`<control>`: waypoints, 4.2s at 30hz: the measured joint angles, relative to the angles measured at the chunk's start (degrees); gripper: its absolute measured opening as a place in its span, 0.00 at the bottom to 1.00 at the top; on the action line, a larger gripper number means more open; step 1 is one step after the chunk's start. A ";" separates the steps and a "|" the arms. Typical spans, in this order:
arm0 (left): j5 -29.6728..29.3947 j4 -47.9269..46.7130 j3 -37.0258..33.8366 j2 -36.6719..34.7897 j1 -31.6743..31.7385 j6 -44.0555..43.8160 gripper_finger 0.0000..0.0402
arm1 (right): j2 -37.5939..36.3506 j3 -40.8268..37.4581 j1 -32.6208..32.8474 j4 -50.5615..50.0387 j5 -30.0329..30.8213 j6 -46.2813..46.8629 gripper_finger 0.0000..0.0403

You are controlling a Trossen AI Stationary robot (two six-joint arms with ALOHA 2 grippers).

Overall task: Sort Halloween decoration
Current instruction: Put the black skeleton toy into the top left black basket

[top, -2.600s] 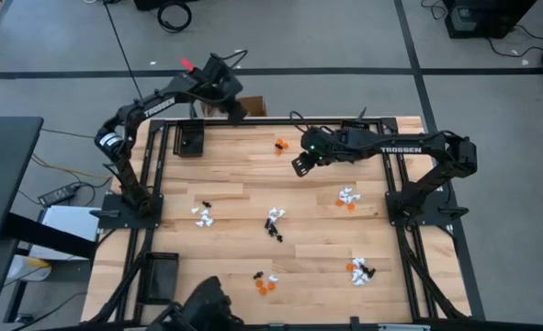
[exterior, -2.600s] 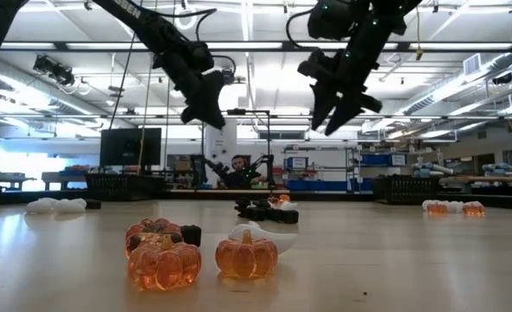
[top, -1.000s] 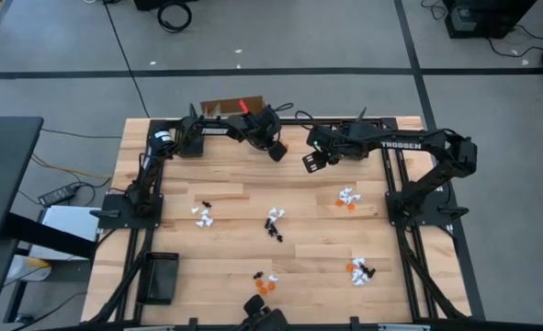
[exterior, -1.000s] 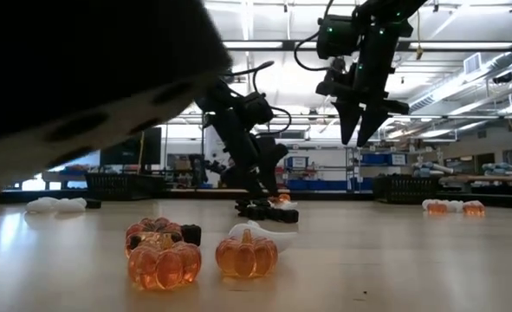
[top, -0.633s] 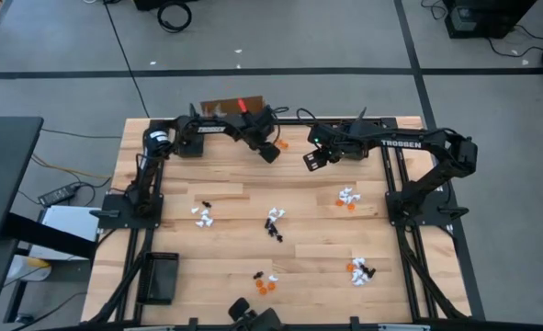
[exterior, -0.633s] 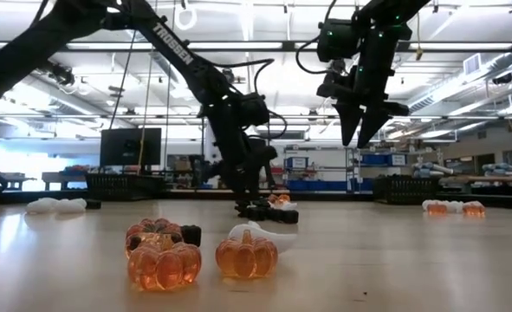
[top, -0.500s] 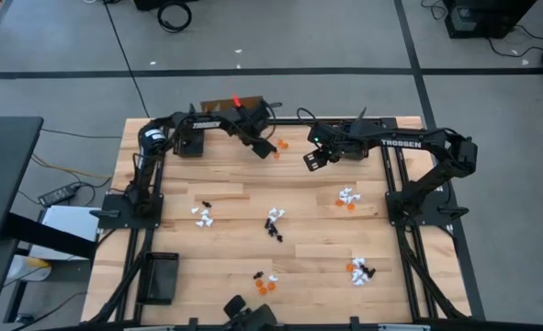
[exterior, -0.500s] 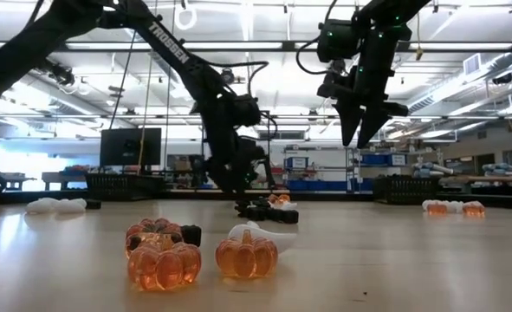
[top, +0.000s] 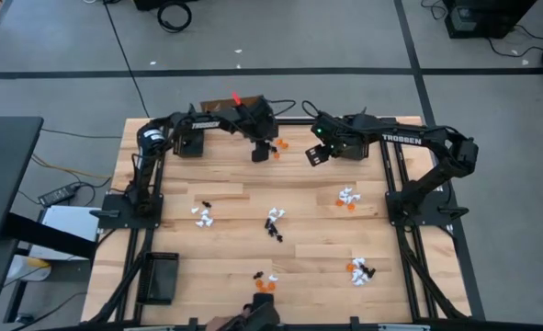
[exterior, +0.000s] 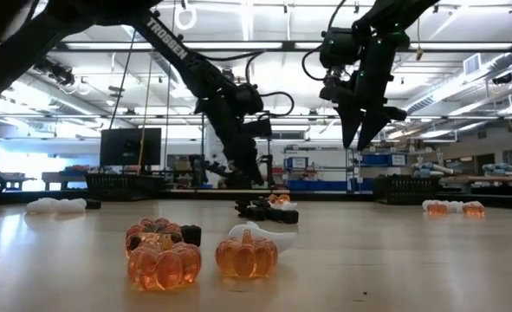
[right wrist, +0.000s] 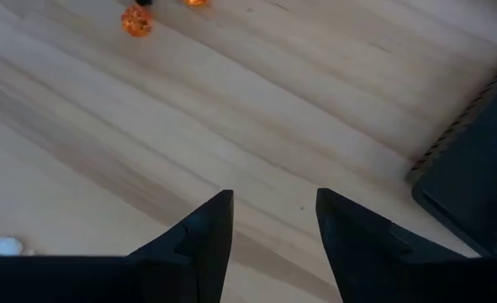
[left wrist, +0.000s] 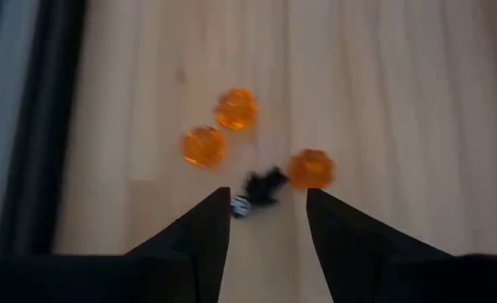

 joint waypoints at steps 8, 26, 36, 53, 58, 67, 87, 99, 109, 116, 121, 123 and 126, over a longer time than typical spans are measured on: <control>1.10 2.79 0.03 2.19 1.27 7.01 0.42 | 0.00 -0.01 0.02 0.02 -0.04 0.00 0.45; 2.90 -5.22 0.48 5.14 0.50 6.19 0.35 | 0.00 -0.01 -1.59 2.10 -3.12 -0.59 0.45; 0.66 -15.53 2.62 3.61 -1.03 -2.88 0.35 | 0.00 -0.02 -2.98 2.31 -4.55 -0.57 0.45; 1.50 -15.88 10.06 1.99 -0.78 6.67 0.35 | 0.00 0.00 -2.79 3.05 -4.59 3.74 0.45; 3.02 -6.33 6.44 2.95 -0.52 11.04 0.35 | 0.00 0.00 -0.99 2.99 -4.38 4.77 0.45; 3.40 -5.01 5.66 6.59 2.05 11.04 0.35 | 0.00 -0.01 1.40 2.86 -4.29 8.35 0.45; 12.12 -4.19 4.33 8.11 2.02 14.17 0.35 | 0.00 -0.02 3.64 2.92 -7.89 13.97 0.45; 5.12 -3.65 4.81 7.88 0.42 4.03 0.17 | 0.00 -0.01 5.87 2.92 -7.20 16.05 0.45; 2.53 -35.89 13.64 6.80 2.72 -2.01 0.05 | 0.00 -0.01 6.09 2.92 -5.63 17.47 0.45; 2.92 -46.68 13.66 -0.43 8.60 -7.66 0.01 | 0.00 -0.02 6.44 3.27 -2.82 17.62 0.45; 9.49 -41.18 13.84 -3.78 11.95 -8.12 0.05 | 0.00 -0.02 6.42 3.36 -0.35 17.37 0.45; 14.12 -40.31 13.77 -3.58 11.20 -8.33 0.08 | 0.00 -0.02 6.42 3.34 -0.35 17.08 0.45; 16.20 -38.22 13.77 -2.82 7.44 -6.15 0.15 | 0.00 -0.16 6.99 3.49 0.22 17.03 0.45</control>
